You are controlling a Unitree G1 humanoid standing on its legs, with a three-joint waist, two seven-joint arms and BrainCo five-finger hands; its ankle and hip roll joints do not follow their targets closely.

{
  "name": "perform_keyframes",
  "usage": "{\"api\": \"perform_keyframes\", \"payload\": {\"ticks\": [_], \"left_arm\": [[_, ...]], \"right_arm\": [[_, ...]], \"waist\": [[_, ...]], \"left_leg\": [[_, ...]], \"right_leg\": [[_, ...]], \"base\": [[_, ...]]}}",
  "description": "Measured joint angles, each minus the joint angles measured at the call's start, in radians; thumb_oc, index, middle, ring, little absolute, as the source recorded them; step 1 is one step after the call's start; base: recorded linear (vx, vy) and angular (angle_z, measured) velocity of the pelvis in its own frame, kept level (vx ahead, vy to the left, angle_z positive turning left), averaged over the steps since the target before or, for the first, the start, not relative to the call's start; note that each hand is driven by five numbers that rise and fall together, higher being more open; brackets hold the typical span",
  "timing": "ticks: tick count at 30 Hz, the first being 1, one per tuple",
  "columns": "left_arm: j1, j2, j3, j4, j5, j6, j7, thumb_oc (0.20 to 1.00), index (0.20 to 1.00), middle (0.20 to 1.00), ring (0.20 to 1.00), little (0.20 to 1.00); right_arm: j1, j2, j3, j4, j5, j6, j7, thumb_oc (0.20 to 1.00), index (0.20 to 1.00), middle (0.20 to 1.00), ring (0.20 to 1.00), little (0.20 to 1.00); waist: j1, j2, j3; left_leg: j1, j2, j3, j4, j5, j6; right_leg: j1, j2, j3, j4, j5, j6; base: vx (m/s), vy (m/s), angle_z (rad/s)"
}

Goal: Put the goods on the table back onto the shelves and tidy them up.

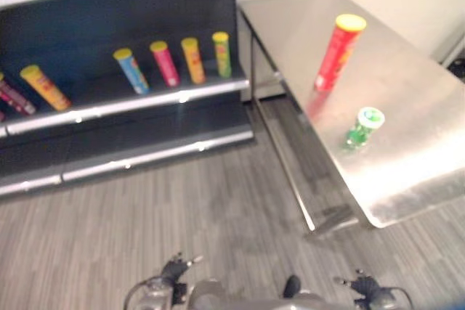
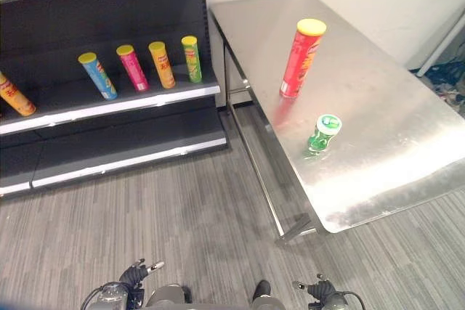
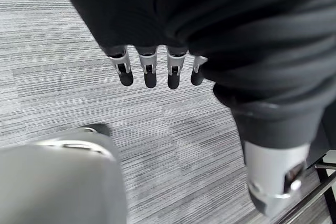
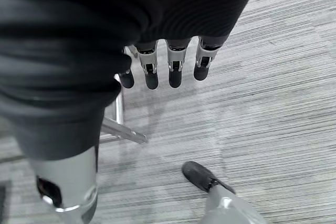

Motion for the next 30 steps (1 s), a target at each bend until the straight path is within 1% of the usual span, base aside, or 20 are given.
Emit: {"api": "perform_keyframes", "payload": {"ticks": [1,2,3,5,6,7,8,10,13,14,15,17,19,20,22,23,24,25,28,30], "left_arm": [[0.003,-0.002,-0.001,-0.002,0.0,0.001,0.0,1.0,1.0,1.0,1.0,1.0],[0.009,-0.003,-0.001,-0.002,0.0,0.003,0.0,1.0,1.0,1.0,1.0,1.0],[0.017,0.003,0.0,-0.002,0.0,0.004,0.002,1.0,1.0,1.0,1.0,1.0],[0.017,0.024,0.0,-0.01,0.0,0.003,0.002,1.0,1.0,1.0,1.0,1.0],[0.012,0.04,0.002,-0.013,0.0,0.001,0.002,1.0,1.0,1.0,1.0,1.0],[0.009,0.051,0.001,-0.016,0.0,0.001,0.002,1.0,1.0,1.0,1.0,1.0],[0.013,0.056,0.001,-0.022,0.0,0.001,0.003,1.0,1.0,1.0,1.0,1.0],[0.011,0.063,0.002,-0.036,0.0,0.0,0.003,1.0,1.0,1.0,1.0,1.0],[0.006,0.066,0.009,-0.045,0.0,-0.003,0.004,1.0,1.0,1.0,1.0,1.0],[0.011,0.069,0.013,-0.043,0.0,-0.003,0.007,1.0,1.0,1.0,1.0,1.0],[0.01,0.072,0.024,-0.04,0.0,-0.003,0.008,1.0,1.0,1.0,1.0,1.0],[0.008,0.077,0.052,-0.018,0.0,-0.006,0.015,1.0,1.0,1.0,1.0,1.0],[0.012,0.084,0.051,0.001,0.001,-0.007,0.017,1.0,1.0,1.0,1.0,1.0],[0.012,0.09,0.052,0.012,0.002,-0.007,0.016,1.0,1.0,1.0,1.0,1.0],[0.013,0.095,0.061,0.023,0.015,-0.007,0.017,1.0,1.0,1.0,1.0,1.0],[0.017,0.096,0.081,0.036,0.041,-0.008,0.019,1.0,1.0,1.0,1.0,1.0],[0.025,0.096,0.086,0.04,0.043,-0.008,0.021,1.0,1.0,1.0,1.0,1.0],[0.038,0.094,0.091,0.042,0.048,-0.01,0.022,1.0,1.0,1.0,1.0,1.0],[0.076,0.093,0.09,0.054,0.049,-0.008,0.024,1.0,1.0,1.0,1.0,1.0],[0.088,0.092,0.089,0.056,0.05,-0.006,0.023,1.0,1.0,1.0,1.0,1.0]], "right_arm": [[-0.007,-0.004,-0.001,0.004,0.0,0.0,-0.001,1.0,1.0,1.0,1.0,1.0],[-0.014,-0.006,-0.005,0.007,0.0,-0.001,-0.002,1.0,1.0,1.0,1.0,1.0],[-0.013,0.001,0.0,0.005,0.0,-0.003,-0.002,1.0,1.0,1.0,1.0,1.0],[-0.002,0.023,-0.001,0.002,0.0,-0.004,-0.002,1.0,1.0,1.0,1.0,1.0],[0.002,0.041,-0.009,0.011,0.0,-0.002,-0.004,1.0,1.0,1.0,1.0,1.0],[0.011,0.056,-0.016,0.013,0.0,-0.002,-0.006,1.0,1.0,1.0,1.0,1.0],[0.014,0.063,-0.016,0.014,0.0,-0.002,-0.007,1.0,1.0,1.0,1.0,1.0],[0.026,0.075,-0.022,0.013,0.0,-0.001,-0.01,1.0,1.0,1.0,1.0,1.0],[0.041,0.077,-0.058,0.014,0.018,-0.001,-0.013,1.0,1.0,1.0,1.0,1.0],[0.034,0.075,-0.083,0.011,0.044,-0.001,-0.018,1.0,1.0,1.0,1.0,1.0],[0.036,0.069,-0.102,0.002,0.069,-0.002,-0.023,1.0,1.0,1.0,1.0,1.0],[0.041,0.058,-0.204,-0.024,0.127,-0.002,-0.046,1.0,1.0,1.0,1.0,1.0],[0.049,0.033,-0.264,-0.058,0.16,-0.004,-0.068,1.0,1.0,1.0,1.0,1.0],[0.061,0.007,-0.302,-0.083,0.176,-0.01,-0.086,1.0,1.0,1.0,1.0,1.0],[0.082,-0.025,-0.397,-0.123,0.209,-0.013,-0.113,1.0,1.0,1.0,1.0,1.0],[0.095,-0.064,-0.465,-0.145,0.235,-0.032,-0.152,1.0,1.0,1.0,1.0,1.0],[0.106,-0.077,-0.498,-0.17,0.236,-0.031,-0.163,1.0,1.0,1.0,1.0,1.0],[0.135,-0.089,-0.57,-0.244,0.237,-0.031,-0.176,1.0,1.0,1.0,1.0,1.0],[0.2,-0.193,-0.618,-0.455,0.233,-0.059,-0.22,1.0,1.0,1.0,1.0,1.0],[0.201,-0.255,-0.624,-0.501,0.231,-0.082,-0.223,1.0,1.0,1.0,1.0,1.0]], "waist": [[0.004,0.008,0.005],[0.019,0.02,0.007],[0.028,0.017,0.004],[0.027,-0.008,0.001],[0.022,-0.037,0.0],[0.02,-0.048,-0.001],[0.022,-0.051,-0.003],[0.012,-0.06,-0.008],[-0.005,-0.048,-0.009],[-0.008,-0.041,-0.011],[-0.019,-0.041,-0.011],[-0.028,-0.042,-0.014],[-0.036,-0.043,-0.017],[-0.042,-0.05,-0.022],[-0.043,-0.054,-0.026],[-0.044,-0.06,-0.031],[-0.045,-0.064,-0.034],[-0.045,-0.065,-0.037],[-0.058,-0.07,-0.048],[-0.066,-0.079,-0.06]], "left_leg": [[0.016,-0.009,-0.031,-0.086,0.024,0.003],[0.046,-0.005,-0.061,-0.145,0.068,0.019],[0.068,-0.012,-0.052,-0.142,0.121,0.038],[0.08,-0.035,-0.017,-0.148,0.113,0.052],[0.097,-0.054,0.007,-0.165,0.111,0.057],[0.104,-0.059,0.025,-0.164,0.11,0.064],[0.107,-0.061,0.041,-0.167,0.105,0.071],[0.122,-0.071,0.067,-0.17,0.099,0.087],[0.144,-0.08,0.105,-0.165,0.082,0.091],[0.148,-0.074,0.117,-0.17,0.081,0.092],[0.157,-0.081,0.125,-0.17,0.072,0.092],[0.171,-0.077,0.141,-0.17,0.063,0.089],[0.176,-0.079,0.145,-0.17,0.06,0.091],[0.176,-0.083,0.145,-0.17,0.059,0.091],[0.175,-0.085,0.144,-0.17,0.056,0.093],[0.174,-0.086,0.143,-0.17,0.053,0.098],[0.174,-0.086,0.143,-0.17,0.053,0.098],[0.174,-0.086,0.143,-0.17,0.053,0.098],[0.17,-0.087,0.142,-0.17,0.056,0.095],[0.159,-0.085,0.142,-0.17,0.06,0.092]], "right_leg": [[-0.003,0.007,0.02,-0.004,0.009,0.004],[-0.006,0.016,0.047,-0.004,0.007,0.02],[-0.011,0.013,0.08,-0.004,0.011,0.026],[-0.018,-0.011,0.088,-0.004,0.014,0.033],[-0.021,-0.025,0.106,-0.001,0.019,0.038],[-0.029,-0.034,0.118,0.008,0.027,0.043],[-0.034,-0.042,0.13,0.012,0.031,0.045],[-0.037,-0.051,0.136,0.027,0.048,0.068],[-0.049,-0.052,0.158,0.042,0.053,0.071],[-0.052,-0.052,0.157,0.046,0.054,0.072],[-0.05,-0.053,0.158,0.048,0.054,0.072],[-0.05,-0.054,0.159,0.056,0.054,0.072],[-0.049,-0.057,0.157,0.062,0.054,0.072],[-0.05,-0.059,0.158,0.062,0.054,0.073],[-0.05,-0.062,0.156,0.062,0.055,0.076],[-0.05,-0.064,0.155,0.06,0.057,0.078],[-0.05,-0.064,0.155,0.06,0.055,0.079],[-0.049,-0.064,0.155,0.058,0.053,0.082],[-0.051,-0.063,0.153,0.047,0.045,0.093],[-0.053,-0.061,0.151,0.03,0.045,0.096]], "base": [[0.25,0.232,-0.49],[0.19,0.218,-0.85],[0.13,0.163,-0.86],[0.13,0.239,-0.52],[0.14,0.29,-0.43],[0.06,0.143,-0.48],[0.06,0.122,-0.46],[0.07,0.149,-0.41],[0.09,0.164,-0.41],[0.06,0.105,-0.29],[0.09,0.13,-0.29],[0.07,0.073,-0.22],[0.05,0.051,-0.08],[0.04,0.04,0.02],[0.04,0.022,0.02],[0.03,0.008,0.01],[0.04,0.007,0.01],[0.0,0.0,0.0],[0.0,0.0,0.0],[0.0,0.0,0.02]]}}
